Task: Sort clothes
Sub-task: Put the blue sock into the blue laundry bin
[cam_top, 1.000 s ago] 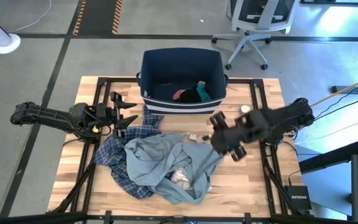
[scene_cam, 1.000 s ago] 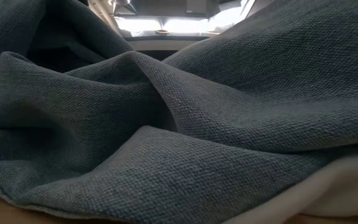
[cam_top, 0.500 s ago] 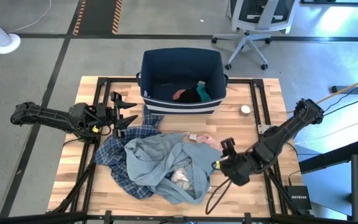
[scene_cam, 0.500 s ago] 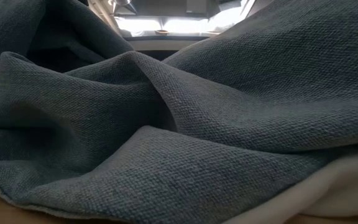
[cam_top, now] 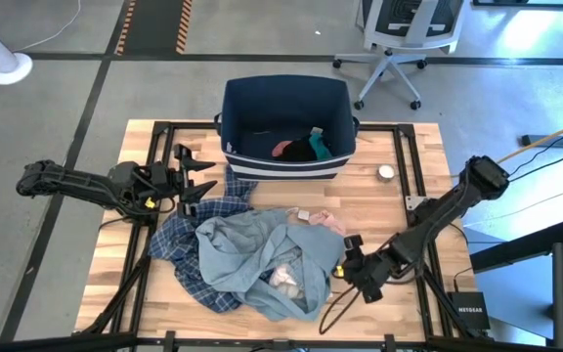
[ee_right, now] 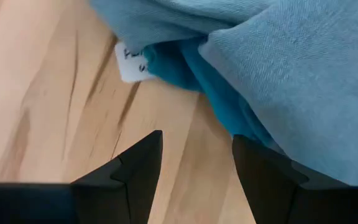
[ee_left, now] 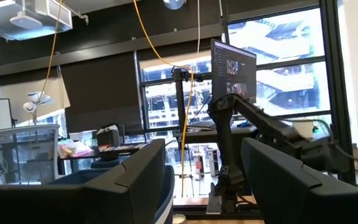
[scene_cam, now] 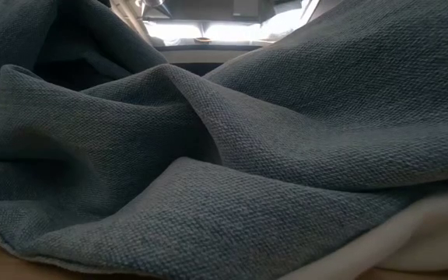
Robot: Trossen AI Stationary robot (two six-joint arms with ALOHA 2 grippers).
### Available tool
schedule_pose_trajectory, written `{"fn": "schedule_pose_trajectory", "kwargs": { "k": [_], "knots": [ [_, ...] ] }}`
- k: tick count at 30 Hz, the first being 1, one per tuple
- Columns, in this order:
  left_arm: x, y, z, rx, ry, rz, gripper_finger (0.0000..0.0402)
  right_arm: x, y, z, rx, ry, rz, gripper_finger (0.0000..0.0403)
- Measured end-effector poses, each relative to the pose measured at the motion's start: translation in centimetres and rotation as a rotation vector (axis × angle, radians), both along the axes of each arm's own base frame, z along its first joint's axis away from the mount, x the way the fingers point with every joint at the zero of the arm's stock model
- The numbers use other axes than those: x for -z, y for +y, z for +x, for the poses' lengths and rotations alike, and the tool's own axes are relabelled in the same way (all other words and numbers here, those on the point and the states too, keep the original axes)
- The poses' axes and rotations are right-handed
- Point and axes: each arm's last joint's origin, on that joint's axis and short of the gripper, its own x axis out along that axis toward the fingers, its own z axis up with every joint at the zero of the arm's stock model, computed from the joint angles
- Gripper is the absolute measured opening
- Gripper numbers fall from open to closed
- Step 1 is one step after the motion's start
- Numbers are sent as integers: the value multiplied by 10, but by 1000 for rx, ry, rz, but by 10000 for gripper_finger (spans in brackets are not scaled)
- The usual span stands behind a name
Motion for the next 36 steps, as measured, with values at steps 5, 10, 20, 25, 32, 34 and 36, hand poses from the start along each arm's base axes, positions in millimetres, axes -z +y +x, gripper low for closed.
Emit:
{"fn": "schedule_pose_trajectory", "kwargs": {
  "k": [5, 10, 20, 25, 32, 34, 36],
  "knots": [
    [0, 0, 0, -7, 1, -2, 208, 16, -12, 2, 46, -40, -6, 214],
    [0, 0, 0, -7, 1, -3, 208, 19, -24, 8, 79, -74, -64, 214],
    [0, 0, 0, -7, 1, -3, 208, 16, -26, 14, 37, -169, -180, 214],
    [0, 0, 0, -10, 1, -2, 208, 29, -22, 17, 11, -115, -172, 214],
    [0, 0, 0, -13, 3, 2, 208, 55, -17, 23, -37, -52, -199, 214],
    [0, 0, 0, -13, 2, 2, 208, 56, -16, 23, -37, -54, -200, 214],
    [0, 0, 0, -13, 3, 2, 208, 56, -16, 24, -36, -54, -201, 214]
  ]
}}
